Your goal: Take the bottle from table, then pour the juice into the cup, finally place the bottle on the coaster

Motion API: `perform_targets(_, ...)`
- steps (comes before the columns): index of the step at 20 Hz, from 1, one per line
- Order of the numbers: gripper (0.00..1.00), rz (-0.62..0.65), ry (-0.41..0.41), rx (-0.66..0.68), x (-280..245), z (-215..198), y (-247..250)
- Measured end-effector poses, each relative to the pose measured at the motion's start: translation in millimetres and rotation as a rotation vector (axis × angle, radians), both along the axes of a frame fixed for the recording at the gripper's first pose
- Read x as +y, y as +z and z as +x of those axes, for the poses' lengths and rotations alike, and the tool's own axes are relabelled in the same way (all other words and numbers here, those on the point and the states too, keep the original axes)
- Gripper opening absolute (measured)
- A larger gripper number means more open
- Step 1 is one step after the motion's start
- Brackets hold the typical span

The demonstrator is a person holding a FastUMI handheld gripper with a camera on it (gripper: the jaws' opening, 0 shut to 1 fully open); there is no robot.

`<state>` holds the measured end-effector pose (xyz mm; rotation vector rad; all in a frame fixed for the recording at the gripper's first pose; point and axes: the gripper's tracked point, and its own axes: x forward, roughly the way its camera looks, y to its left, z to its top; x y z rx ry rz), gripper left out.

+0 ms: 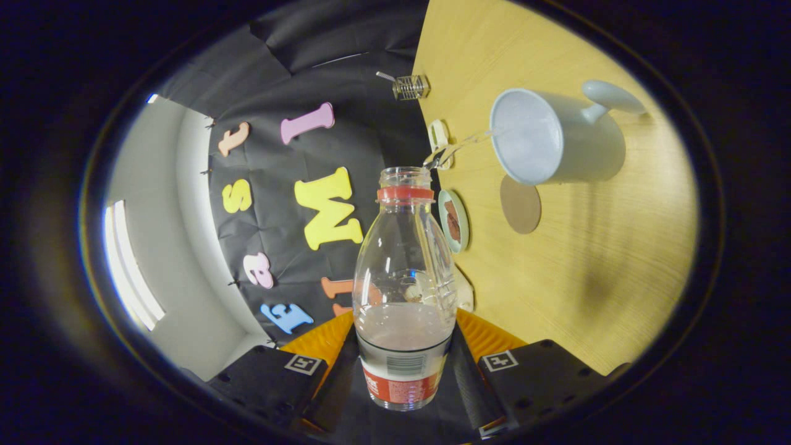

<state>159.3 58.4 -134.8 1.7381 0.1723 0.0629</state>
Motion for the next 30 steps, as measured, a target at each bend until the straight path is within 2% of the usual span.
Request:
perform_targets(16, 0.79, 0.075, -0.033, -0.031, -3, -2, 26)
perform_targets(30, 0.79, 0.161, -0.044, -0.026, 0, -3, 25)
